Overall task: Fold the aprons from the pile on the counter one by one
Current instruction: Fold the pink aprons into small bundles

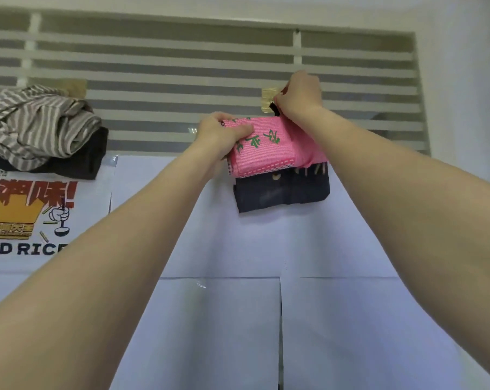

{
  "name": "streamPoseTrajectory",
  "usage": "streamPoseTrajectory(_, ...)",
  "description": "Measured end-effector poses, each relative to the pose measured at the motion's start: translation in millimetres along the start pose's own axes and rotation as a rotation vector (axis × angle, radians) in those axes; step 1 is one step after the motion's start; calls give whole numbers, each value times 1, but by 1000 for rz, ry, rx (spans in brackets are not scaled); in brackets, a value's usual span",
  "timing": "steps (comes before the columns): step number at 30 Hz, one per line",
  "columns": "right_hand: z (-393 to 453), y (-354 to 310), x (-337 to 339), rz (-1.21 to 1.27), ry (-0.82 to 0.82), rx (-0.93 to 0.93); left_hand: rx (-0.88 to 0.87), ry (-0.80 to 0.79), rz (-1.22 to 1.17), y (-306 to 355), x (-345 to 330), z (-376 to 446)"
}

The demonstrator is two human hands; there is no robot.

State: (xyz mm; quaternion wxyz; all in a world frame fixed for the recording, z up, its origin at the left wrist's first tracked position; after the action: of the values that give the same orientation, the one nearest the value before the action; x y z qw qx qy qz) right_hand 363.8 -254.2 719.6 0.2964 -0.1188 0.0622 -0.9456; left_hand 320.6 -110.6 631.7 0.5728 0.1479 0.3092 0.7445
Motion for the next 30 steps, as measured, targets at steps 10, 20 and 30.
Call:
streamPoseTrajectory(10,9,-9,-37,-143,-163,126,-41,14,-3,-24,0,26)
streamPoseTrajectory(20,-21,-9,-25,-268,-236,153,-191,-30,274,-10,-3,19)
streamPoseTrajectory(30,-99,40,-23,-152,-207,181,-586,265,927,-6,-3,-10)
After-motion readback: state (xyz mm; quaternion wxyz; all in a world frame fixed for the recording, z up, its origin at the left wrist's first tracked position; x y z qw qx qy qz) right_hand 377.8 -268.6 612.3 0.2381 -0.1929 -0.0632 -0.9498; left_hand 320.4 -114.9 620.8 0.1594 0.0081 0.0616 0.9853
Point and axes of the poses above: each hand's wrist, its own z-axis towards the middle knuckle, its own x-axis out of the back of the hand, y = z × x, the point moved 5 cm from there along z, towards the middle knuckle, and after that the axes turned 6 degrees about -z, right-handed, at the moved point
